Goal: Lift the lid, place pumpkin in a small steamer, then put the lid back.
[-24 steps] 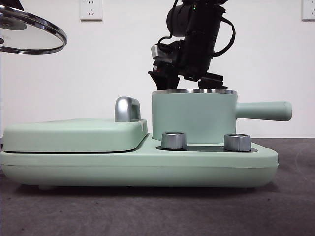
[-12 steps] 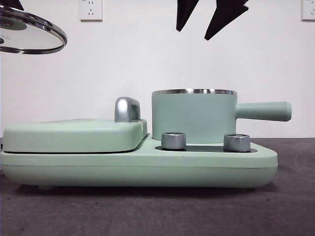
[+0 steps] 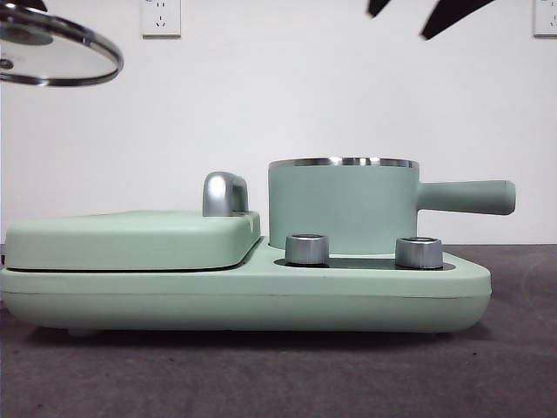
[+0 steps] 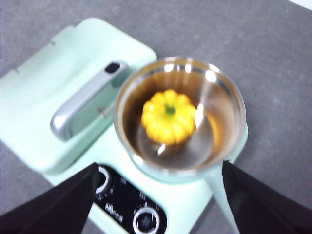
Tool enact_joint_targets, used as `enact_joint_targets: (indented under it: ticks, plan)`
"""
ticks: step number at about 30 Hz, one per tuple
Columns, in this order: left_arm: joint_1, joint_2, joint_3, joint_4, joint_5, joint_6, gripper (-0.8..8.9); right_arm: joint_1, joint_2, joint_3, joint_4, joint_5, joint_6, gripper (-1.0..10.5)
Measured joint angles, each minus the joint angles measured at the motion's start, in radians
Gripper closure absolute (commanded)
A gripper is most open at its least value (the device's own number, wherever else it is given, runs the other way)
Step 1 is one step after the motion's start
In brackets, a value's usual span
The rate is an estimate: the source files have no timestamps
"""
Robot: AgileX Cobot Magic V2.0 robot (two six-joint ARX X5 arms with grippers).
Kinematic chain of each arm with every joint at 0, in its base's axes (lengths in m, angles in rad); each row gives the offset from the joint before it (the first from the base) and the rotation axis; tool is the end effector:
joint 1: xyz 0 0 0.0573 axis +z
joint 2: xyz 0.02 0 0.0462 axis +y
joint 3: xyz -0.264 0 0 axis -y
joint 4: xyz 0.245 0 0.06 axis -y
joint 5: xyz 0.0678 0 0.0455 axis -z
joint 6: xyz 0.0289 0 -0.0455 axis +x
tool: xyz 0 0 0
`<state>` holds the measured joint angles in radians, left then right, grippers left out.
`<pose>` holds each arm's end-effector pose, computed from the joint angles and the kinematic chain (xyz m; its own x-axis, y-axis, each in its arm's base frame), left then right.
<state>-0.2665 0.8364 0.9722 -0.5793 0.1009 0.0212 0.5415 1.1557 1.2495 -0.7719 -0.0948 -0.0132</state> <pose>0.1583 -0.0462 0.3506 0.8404 -0.3338 -0.4269 0.3585 0.9332 -0.0241 0.1932 0.1194 0.3672 0.6156 0.4807 -0.6245 -0.5833 0.8108 0.0491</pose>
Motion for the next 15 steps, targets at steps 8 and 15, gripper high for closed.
enact_joint_targets:
  ticks: [8, 15]
  plan:
    - [-0.050, 0.046, 0.000, 0.054, 0.035, 0.000, 8.03, 0.051, -0.315, -0.284, 0.084, 0.084, 0.032, 5.6]
    - [-0.138, 0.169, 0.000, 0.193, 0.035, 0.000, 8.03, 0.060, -0.509, -0.458, 0.087, 0.124, 0.063, 5.6]
